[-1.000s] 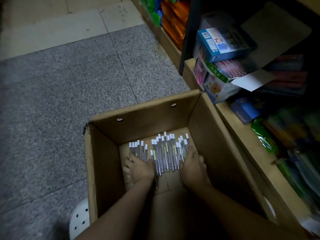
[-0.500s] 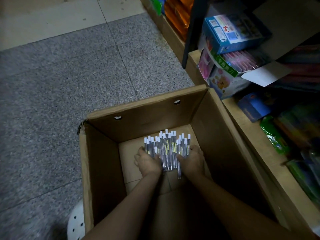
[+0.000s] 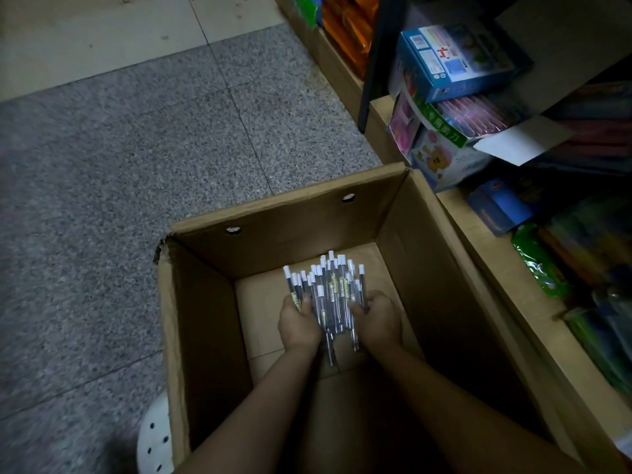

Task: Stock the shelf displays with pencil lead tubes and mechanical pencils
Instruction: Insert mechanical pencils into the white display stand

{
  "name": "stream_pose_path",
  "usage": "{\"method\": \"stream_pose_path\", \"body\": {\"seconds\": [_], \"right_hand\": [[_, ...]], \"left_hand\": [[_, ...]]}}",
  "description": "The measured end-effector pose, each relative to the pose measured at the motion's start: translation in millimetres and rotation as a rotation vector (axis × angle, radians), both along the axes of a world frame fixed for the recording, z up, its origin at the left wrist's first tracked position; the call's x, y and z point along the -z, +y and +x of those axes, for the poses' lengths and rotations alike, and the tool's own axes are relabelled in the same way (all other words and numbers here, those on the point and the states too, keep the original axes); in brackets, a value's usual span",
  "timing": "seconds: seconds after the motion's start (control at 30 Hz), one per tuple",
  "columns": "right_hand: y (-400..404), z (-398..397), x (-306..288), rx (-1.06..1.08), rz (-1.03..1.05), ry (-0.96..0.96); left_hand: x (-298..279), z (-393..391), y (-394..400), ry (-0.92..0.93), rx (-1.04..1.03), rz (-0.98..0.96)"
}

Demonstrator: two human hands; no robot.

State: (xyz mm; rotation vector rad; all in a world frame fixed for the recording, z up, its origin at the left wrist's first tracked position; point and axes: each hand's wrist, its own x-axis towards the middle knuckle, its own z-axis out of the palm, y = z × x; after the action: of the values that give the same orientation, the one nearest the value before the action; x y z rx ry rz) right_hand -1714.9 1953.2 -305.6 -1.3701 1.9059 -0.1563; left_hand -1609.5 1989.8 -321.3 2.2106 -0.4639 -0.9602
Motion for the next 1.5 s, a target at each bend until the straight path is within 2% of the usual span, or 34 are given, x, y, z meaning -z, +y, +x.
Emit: {"method": "stream_pose_path", "body": {"seconds": [0.13,0.27,0.37,0.5,0.63,0.73,0.93,1.07,1.17,1.3,1.5], "right_hand": [[-0.8,-10.1,-4.2,-0.048,0.018,0.031],[3.1,-19.4,-30.0,0.0,0.059,-0.091],[8.3,-22.8,-65.9,0.048,0.066,-0.266],[19.5,-23.5,-129.9,0.137,0.076,-0.518],[38.3,-31.3,-206.6,0.367,0.208,-0.977],[52.1,-49.2,-258.5,0.395,0.181,-1.076],[75.2,-99.5,-347.3,0.279,-0.08,-1.058],[88.3,-129.6,-387.2,0.221,-0.226,-0.978],[99.1,-143.9,-401.9,0.195,-0.256,-0.959],[100.9,-152.8,-411.1,0.191,-0.302,-0.976],[101.3,-164.4,-423.4,0.161,-0.412,-0.77]], "left_hand": [[-12.0,3.7,-2.8,0.043,0.035,-0.02],[-36.1,3.4,1.9,0.145,0.266,0.052],[-69.8,2.6,4.9,0.285,0.396,-0.023],[-139.2,10.8,4.1,0.276,0.53,-0.134],[-222.3,6.3,0.6,0.404,0.688,-0.189],[-278.0,-11.7,-0.8,0.527,0.768,-0.319],[-345.3,-58.4,7.7,0.653,0.899,-0.508],[-379.2,-93.9,10.6,0.762,0.88,-0.613],[-401.9,-107.7,3.2,0.833,0.85,-0.708],[-407.6,-128.1,-2.8,0.793,0.909,-0.729],[-398.9,-154.3,-11.3,0.83,1.056,-0.707]]}}
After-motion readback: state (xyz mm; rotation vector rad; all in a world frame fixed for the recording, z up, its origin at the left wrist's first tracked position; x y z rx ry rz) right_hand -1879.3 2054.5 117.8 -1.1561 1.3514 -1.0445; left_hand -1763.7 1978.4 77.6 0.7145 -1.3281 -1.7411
